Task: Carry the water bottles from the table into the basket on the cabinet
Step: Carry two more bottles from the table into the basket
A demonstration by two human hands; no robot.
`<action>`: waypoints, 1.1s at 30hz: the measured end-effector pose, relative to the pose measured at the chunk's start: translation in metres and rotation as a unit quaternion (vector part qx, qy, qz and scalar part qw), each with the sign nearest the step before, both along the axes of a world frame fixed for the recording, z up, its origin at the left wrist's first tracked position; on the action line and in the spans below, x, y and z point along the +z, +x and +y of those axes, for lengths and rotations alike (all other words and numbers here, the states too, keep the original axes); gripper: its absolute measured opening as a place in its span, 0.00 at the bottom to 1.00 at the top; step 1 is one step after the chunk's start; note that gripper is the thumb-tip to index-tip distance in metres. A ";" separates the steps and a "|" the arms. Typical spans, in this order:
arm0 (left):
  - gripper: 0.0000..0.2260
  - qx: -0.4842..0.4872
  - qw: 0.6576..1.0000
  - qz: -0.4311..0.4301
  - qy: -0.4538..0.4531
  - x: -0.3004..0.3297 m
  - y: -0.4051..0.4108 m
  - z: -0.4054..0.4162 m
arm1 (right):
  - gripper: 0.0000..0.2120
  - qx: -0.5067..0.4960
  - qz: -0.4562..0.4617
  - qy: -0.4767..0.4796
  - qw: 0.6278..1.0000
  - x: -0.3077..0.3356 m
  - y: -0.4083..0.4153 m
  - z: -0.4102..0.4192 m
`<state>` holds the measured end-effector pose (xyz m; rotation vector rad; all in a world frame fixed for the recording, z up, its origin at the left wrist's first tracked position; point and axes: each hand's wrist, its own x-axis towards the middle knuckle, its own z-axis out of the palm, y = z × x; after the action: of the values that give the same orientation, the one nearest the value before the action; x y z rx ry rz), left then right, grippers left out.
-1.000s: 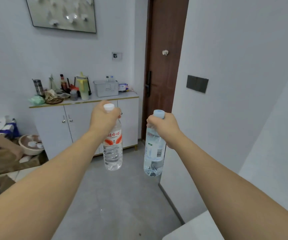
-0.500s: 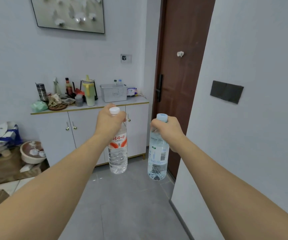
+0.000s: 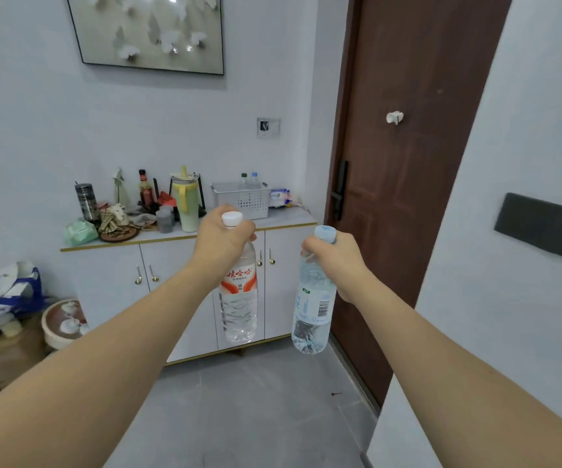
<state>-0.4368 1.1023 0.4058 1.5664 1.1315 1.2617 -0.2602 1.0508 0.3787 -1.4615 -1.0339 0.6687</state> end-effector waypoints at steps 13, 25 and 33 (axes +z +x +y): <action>0.14 -0.054 0.989 -0.012 -0.135 0.022 0.003 0.261 | 0.07 0.020 0.008 0.000 1.000 0.022 0.007 0.253; 0.28 -0.057 0.943 0.070 -0.320 0.043 0.070 0.457 | 0.10 -0.001 -0.053 -0.041 0.998 0.011 0.072 0.473; 0.21 0.004 0.956 -0.004 -0.292 0.072 0.110 0.587 | 0.12 -0.019 -0.273 -0.060 0.960 0.037 0.123 0.615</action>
<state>-0.3265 1.6898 0.4780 1.1066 1.3516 0.8250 -0.1375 1.6656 0.4159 -1.8225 -1.3969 0.3006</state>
